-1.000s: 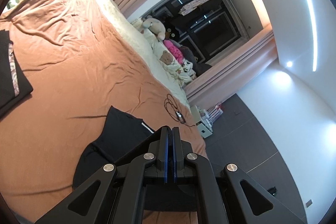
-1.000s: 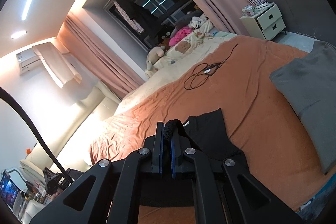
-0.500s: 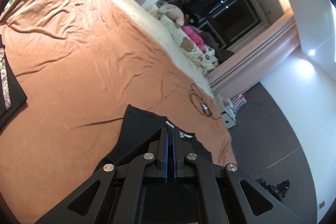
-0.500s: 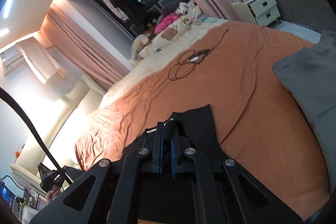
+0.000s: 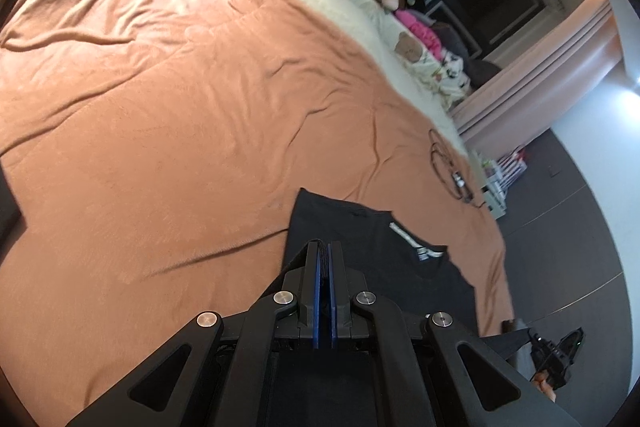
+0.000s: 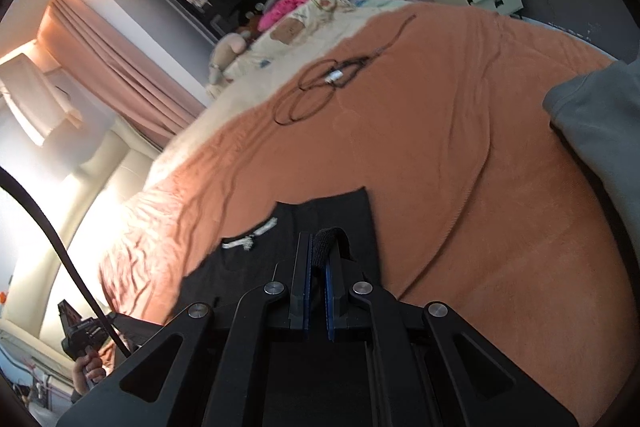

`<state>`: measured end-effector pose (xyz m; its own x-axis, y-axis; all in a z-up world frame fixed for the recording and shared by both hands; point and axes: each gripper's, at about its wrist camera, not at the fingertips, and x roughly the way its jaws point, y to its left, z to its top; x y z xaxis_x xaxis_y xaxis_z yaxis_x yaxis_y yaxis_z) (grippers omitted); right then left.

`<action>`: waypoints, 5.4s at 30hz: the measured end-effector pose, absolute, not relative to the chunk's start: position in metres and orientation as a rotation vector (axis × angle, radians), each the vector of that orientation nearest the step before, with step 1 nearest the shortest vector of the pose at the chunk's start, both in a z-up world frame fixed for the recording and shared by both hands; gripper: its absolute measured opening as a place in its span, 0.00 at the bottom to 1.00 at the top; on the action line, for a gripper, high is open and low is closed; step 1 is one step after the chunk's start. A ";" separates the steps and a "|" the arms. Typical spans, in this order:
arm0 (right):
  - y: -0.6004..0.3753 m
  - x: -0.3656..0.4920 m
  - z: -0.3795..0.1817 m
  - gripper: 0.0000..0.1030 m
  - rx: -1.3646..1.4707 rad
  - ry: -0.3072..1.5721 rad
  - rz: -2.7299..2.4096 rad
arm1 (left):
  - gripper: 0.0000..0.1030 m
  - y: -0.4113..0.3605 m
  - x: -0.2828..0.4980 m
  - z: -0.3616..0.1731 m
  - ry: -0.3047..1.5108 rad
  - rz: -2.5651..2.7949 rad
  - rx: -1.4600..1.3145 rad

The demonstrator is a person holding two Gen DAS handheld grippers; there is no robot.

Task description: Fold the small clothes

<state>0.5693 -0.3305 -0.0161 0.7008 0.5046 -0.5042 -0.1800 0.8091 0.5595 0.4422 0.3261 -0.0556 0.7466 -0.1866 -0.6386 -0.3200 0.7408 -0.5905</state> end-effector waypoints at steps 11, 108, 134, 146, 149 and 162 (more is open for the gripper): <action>-0.307 0.609 -0.017 0.02 0.495 0.773 0.319 | 0.03 0.336 0.499 -0.101 0.842 0.137 -0.738; -0.250 0.602 0.055 0.00 0.105 0.712 0.277 | 0.09 0.284 0.542 -0.034 0.846 0.193 -0.281; -0.204 0.725 -0.018 0.00 0.041 0.891 0.188 | 0.09 0.301 0.636 -0.157 1.052 0.247 -0.232; -0.201 0.712 0.000 0.00 0.036 0.824 0.184 | 0.09 0.300 0.618 -0.106 0.929 0.237 -0.187; -0.204 0.704 0.008 0.00 0.039 0.797 0.181 | 0.09 0.301 0.617 -0.093 0.902 0.243 -0.192; -0.201 0.734 -0.021 0.00 0.042 0.826 0.130 | 0.09 0.297 0.668 -0.135 0.982 0.285 -0.166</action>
<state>0.7342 -0.2011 -0.0212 0.6700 0.1318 -0.7306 -0.0991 0.9912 0.0878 0.6677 0.2967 -0.1349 0.5221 0.1620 -0.8374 -0.3109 0.9504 -0.0100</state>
